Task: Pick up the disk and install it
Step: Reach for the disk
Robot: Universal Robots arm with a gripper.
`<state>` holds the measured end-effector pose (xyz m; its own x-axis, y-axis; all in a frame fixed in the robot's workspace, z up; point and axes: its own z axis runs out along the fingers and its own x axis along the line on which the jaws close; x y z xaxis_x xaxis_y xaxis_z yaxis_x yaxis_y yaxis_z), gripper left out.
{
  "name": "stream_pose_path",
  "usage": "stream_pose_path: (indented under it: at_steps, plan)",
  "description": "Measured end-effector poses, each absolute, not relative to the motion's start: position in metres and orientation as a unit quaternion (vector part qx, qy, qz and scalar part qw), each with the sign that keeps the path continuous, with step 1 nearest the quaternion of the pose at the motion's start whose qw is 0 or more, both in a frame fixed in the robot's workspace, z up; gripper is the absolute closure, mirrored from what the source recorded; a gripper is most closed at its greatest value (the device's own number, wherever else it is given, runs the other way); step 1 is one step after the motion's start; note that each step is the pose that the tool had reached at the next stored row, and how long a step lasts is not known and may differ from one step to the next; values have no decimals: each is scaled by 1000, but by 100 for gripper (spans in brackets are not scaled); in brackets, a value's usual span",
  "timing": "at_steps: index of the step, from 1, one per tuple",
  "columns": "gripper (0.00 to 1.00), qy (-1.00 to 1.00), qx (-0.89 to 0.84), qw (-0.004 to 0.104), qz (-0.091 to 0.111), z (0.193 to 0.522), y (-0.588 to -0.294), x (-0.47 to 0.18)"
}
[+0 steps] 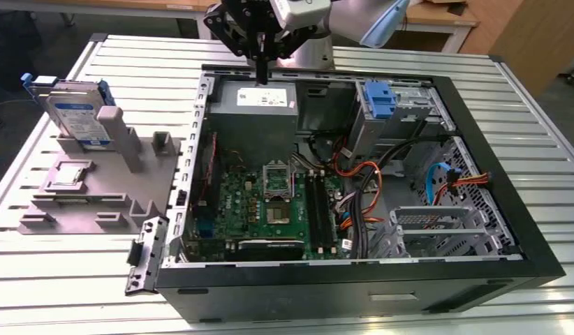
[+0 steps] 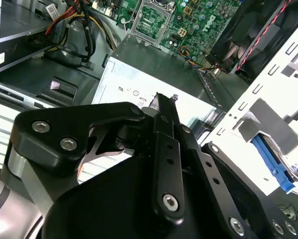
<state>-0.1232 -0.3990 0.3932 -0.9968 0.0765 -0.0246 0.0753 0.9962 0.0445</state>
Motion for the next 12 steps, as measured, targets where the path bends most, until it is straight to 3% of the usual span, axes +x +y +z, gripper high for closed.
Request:
stream_pose_path:
  at_steps: [12]
  plan:
    - [90,999,38,13,22,393,-399,-128]
